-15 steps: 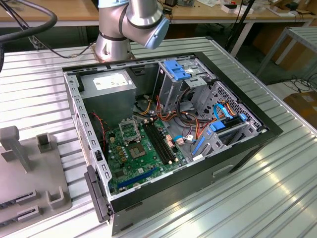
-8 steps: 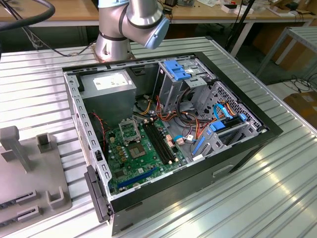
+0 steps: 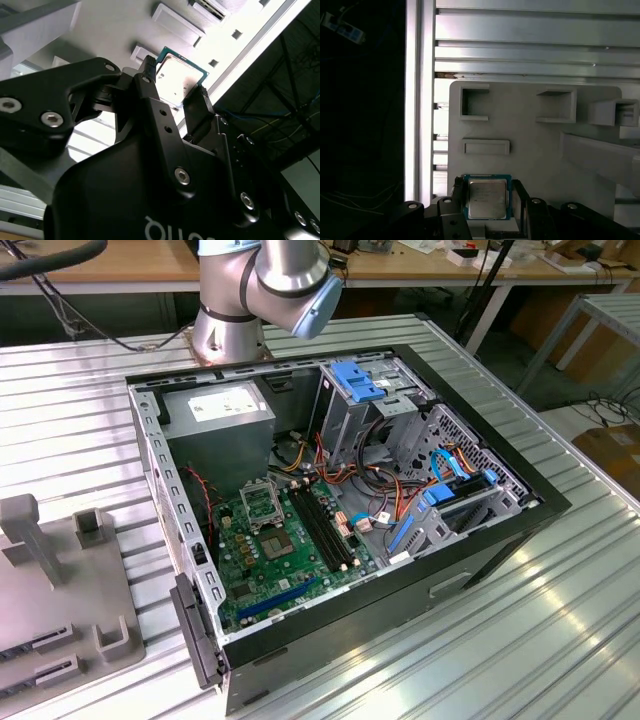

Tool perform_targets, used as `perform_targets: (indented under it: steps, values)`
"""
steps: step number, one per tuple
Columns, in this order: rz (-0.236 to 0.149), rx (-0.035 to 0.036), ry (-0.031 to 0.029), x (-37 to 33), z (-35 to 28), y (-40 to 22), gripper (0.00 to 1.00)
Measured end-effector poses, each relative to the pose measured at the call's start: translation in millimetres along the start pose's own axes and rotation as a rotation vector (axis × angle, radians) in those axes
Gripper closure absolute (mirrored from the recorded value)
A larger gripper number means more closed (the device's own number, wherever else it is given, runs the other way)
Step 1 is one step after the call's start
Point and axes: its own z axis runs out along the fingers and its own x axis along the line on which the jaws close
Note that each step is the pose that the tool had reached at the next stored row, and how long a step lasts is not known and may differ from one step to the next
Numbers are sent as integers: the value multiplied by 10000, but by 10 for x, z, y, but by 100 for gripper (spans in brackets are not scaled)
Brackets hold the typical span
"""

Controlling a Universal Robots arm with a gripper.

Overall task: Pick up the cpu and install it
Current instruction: 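Pick up the cpu and move it towards the insertion slot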

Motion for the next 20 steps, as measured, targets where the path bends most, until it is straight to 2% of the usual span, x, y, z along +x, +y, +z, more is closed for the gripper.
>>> perform_targets:
  steps: [5, 13, 20]
  values:
    - [0, -1, -1, 0, -50, 0, 53]
    - [0, -20, -1, 1, -54, 0, 53]
    - [0, -20, 0, 1, -90, 0, 53]
